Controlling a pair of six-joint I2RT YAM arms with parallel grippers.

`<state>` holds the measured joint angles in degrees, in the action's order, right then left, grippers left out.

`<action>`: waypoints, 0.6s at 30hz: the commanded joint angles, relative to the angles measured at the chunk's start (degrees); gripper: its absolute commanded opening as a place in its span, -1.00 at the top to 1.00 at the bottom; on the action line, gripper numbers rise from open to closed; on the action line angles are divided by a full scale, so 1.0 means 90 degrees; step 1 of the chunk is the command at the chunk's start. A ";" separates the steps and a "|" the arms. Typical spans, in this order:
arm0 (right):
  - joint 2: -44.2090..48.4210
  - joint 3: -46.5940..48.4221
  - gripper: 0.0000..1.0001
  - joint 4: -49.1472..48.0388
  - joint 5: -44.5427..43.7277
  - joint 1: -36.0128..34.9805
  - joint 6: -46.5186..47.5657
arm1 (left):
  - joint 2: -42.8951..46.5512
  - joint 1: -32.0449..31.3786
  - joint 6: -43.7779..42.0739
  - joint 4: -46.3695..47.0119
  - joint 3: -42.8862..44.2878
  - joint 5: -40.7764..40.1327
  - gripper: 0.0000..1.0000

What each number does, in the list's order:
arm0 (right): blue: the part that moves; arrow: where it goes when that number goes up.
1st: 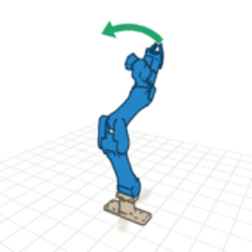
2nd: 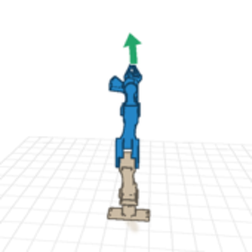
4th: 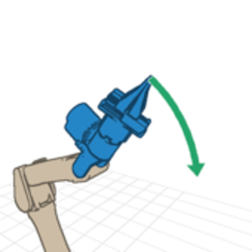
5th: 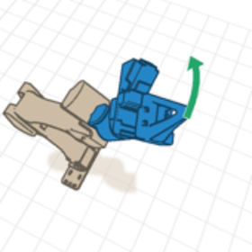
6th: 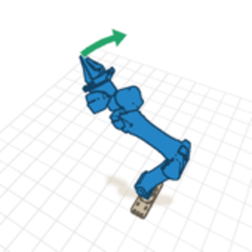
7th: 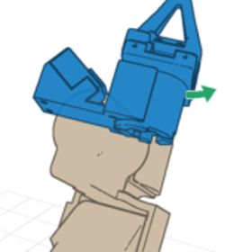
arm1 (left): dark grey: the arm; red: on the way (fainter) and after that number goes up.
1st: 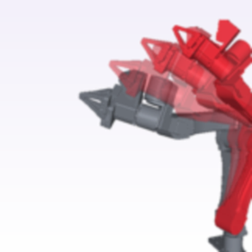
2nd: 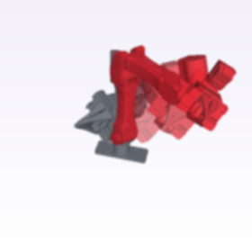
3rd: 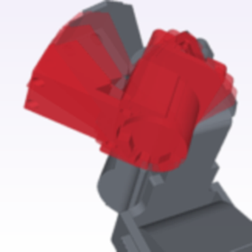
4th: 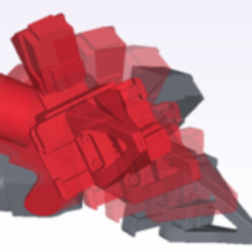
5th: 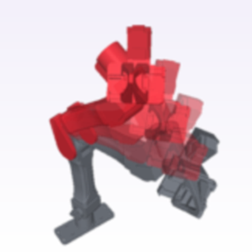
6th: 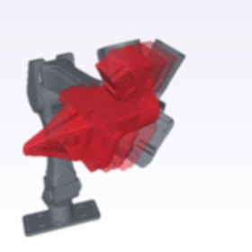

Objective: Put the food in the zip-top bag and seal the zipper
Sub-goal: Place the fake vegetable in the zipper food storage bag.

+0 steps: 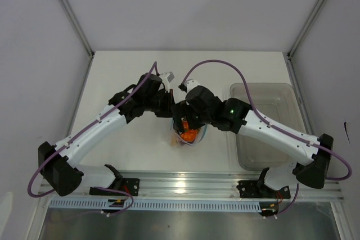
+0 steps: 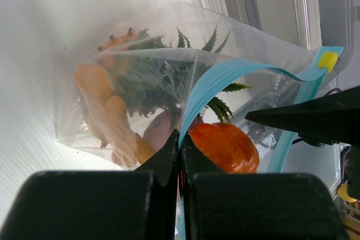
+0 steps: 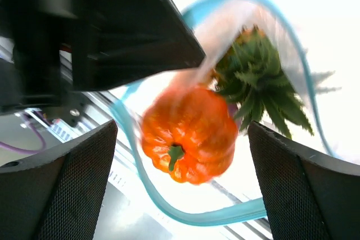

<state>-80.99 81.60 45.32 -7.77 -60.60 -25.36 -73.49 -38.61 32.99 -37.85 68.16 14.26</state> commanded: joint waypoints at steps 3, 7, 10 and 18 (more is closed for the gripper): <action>0.0025 0.0649 -0.99 -0.0153 -0.0249 -0.0034 0.0123 | 0.0129 -0.0017 0.0065 0.0055 0.0229 0.0124 0.99; 0.0218 0.0922 -0.99 -0.0046 -0.0698 -0.0054 -0.0130 | 0.0139 -0.0026 0.0065 0.0055 0.0220 0.0134 0.99; 0.0783 0.1021 -0.99 0.0354 -0.1606 -0.0054 -0.1037 | 0.0148 -0.0026 0.0045 0.0035 0.0229 0.0124 0.99; 0.1684 0.0212 -0.76 0.1673 -0.0602 0.0864 -0.2318 | 0.0070 -0.0026 -0.0014 0.0035 0.0327 0.0154 0.99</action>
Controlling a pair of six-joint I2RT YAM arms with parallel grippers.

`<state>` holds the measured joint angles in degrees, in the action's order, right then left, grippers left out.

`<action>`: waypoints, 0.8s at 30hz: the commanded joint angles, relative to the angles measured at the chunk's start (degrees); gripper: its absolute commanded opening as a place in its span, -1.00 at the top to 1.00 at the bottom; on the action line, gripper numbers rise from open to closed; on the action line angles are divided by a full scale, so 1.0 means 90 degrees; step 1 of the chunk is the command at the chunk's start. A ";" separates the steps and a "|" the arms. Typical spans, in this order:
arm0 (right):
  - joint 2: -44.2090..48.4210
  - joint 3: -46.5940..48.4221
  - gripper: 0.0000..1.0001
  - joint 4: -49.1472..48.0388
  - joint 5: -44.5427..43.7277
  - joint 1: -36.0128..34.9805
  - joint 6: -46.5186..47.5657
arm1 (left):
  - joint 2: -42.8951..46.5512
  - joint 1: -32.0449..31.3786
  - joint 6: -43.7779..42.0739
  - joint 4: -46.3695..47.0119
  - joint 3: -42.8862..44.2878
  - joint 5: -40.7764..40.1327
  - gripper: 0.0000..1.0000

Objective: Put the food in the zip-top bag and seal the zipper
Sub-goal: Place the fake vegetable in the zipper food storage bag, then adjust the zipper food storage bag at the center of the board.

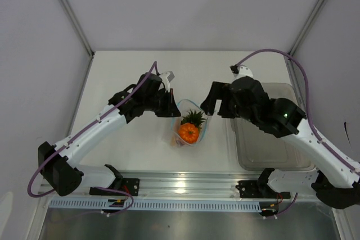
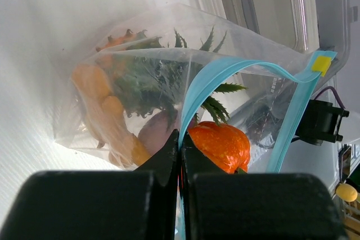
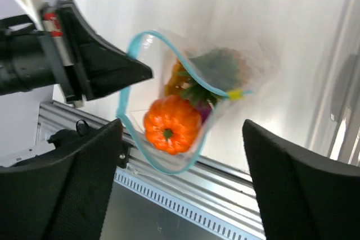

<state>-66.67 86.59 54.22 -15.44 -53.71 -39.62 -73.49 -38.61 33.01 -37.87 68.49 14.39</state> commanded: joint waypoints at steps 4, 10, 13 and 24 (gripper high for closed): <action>0.0425 -0.1035 -0.46 0.0286 0.0338 0.0119 -0.1057 | 0.0070 -0.0026 -0.0006 0.0067 0.0290 0.0198 0.99; 0.0221 -0.1700 0.14 -0.0446 0.0915 0.0099 -0.1184 | 0.0129 -0.0017 -0.0006 0.0077 0.0310 0.0188 0.99; -0.0012 -0.1983 0.26 -0.0720 0.0974 0.0079 -0.1223 | 0.0119 -0.0026 0.0023 0.0086 0.0300 0.0236 0.99; -0.0638 -0.2141 1.00 -0.1454 0.1159 0.0197 -0.0892 | 0.0158 -0.0026 -0.0074 0.0155 0.0163 0.0257 0.99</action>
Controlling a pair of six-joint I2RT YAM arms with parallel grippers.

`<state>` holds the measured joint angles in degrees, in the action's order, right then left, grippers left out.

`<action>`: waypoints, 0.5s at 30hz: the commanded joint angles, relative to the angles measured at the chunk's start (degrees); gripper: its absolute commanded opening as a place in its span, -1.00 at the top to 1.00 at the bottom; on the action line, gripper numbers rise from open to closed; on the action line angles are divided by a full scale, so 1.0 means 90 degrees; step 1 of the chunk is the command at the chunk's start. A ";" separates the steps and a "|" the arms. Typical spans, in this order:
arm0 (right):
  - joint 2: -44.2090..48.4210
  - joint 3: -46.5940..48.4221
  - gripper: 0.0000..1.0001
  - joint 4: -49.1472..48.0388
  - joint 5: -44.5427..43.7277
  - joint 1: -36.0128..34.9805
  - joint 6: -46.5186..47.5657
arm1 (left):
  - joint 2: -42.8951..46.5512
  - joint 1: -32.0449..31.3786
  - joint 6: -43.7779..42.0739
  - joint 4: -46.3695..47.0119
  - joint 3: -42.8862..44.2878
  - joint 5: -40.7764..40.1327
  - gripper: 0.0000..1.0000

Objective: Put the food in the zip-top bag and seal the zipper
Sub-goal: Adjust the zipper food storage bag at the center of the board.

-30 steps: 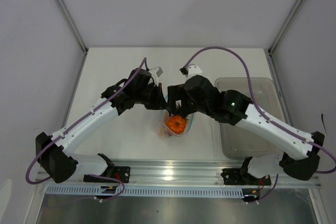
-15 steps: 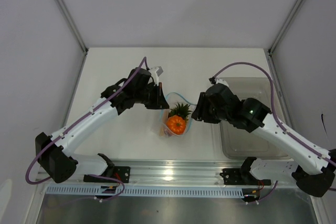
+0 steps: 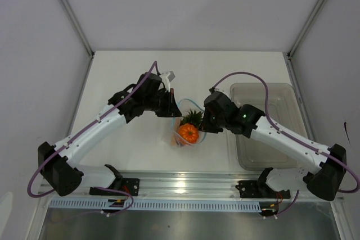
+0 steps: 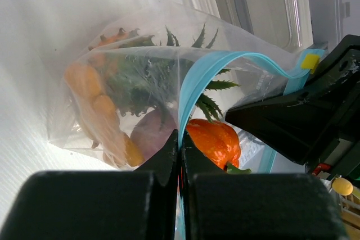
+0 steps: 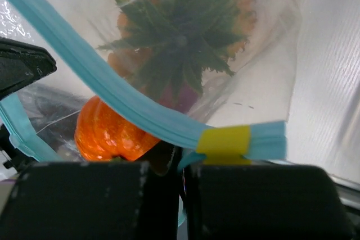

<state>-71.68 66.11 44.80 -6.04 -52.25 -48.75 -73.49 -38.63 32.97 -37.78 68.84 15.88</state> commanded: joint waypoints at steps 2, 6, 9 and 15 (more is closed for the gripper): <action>-0.0160 0.0426 1.00 -0.0145 0.0047 0.0015 0.0202 | 0.0236 -0.0024 -0.0254 0.0000 0.0164 -0.0093 0.99; 0.0073 0.1140 1.00 0.0479 -0.0499 -0.0374 0.0270 | 0.0490 -0.0160 -0.0908 -0.0497 0.0641 -0.0308 0.99; 0.0386 0.1521 1.00 0.0812 -0.0608 -0.0775 0.0193 | 0.0841 -0.0394 -0.1339 -0.0781 0.0944 -0.0368 0.99; 0.0767 0.1435 1.00 0.0921 -0.0510 -0.1254 -0.0530 | 0.1242 -0.0922 -0.1271 -0.0812 0.0848 -0.0017 0.99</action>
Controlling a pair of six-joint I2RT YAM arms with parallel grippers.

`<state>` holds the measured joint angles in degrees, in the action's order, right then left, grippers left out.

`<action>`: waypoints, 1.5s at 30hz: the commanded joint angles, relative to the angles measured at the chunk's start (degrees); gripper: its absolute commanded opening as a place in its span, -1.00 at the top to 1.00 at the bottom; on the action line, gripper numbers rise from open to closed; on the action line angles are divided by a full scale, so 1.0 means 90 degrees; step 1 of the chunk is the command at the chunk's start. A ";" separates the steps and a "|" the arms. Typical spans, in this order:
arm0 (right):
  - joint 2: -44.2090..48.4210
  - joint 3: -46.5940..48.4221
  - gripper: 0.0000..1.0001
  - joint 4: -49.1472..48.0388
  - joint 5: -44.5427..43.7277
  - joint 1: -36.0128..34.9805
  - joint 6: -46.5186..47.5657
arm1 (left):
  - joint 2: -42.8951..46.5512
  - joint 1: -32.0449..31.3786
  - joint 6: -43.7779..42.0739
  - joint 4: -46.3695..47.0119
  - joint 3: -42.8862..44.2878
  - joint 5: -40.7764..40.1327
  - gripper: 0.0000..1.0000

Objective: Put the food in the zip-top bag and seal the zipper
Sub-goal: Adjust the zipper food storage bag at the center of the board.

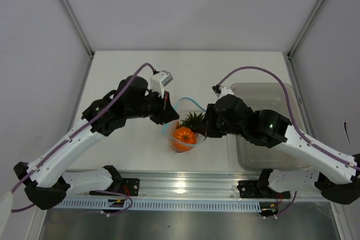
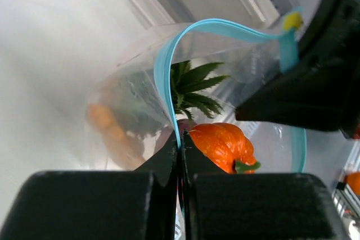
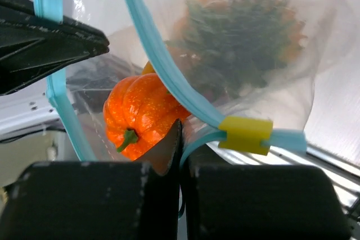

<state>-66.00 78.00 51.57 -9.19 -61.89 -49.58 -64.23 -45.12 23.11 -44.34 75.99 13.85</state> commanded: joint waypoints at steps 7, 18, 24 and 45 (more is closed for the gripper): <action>0.0019 -0.1496 1.00 -0.0378 0.0015 0.0381 -0.0458 | -0.0829 -0.0221 0.0049 -0.0210 -0.0746 -0.0619 0.99; -0.0177 0.0892 1.00 0.0999 -0.0610 0.0208 0.0167 | 0.0221 -0.0435 0.0058 -0.0347 0.0795 -0.0172 0.99; 0.0009 -0.0380 1.00 -0.0143 0.0121 0.0352 0.0128 | -0.0126 -0.0465 0.0245 0.0161 -0.0394 -0.0346 0.99; -0.0109 -0.0229 0.99 0.0081 0.0270 0.0422 0.0148 | -0.0091 -0.0855 -0.0019 0.0608 -0.0474 0.0747 0.99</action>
<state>-66.59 75.77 52.75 -6.83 -56.10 -47.44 -66.26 -51.24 23.49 -42.96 74.15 16.71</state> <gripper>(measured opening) 0.002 0.004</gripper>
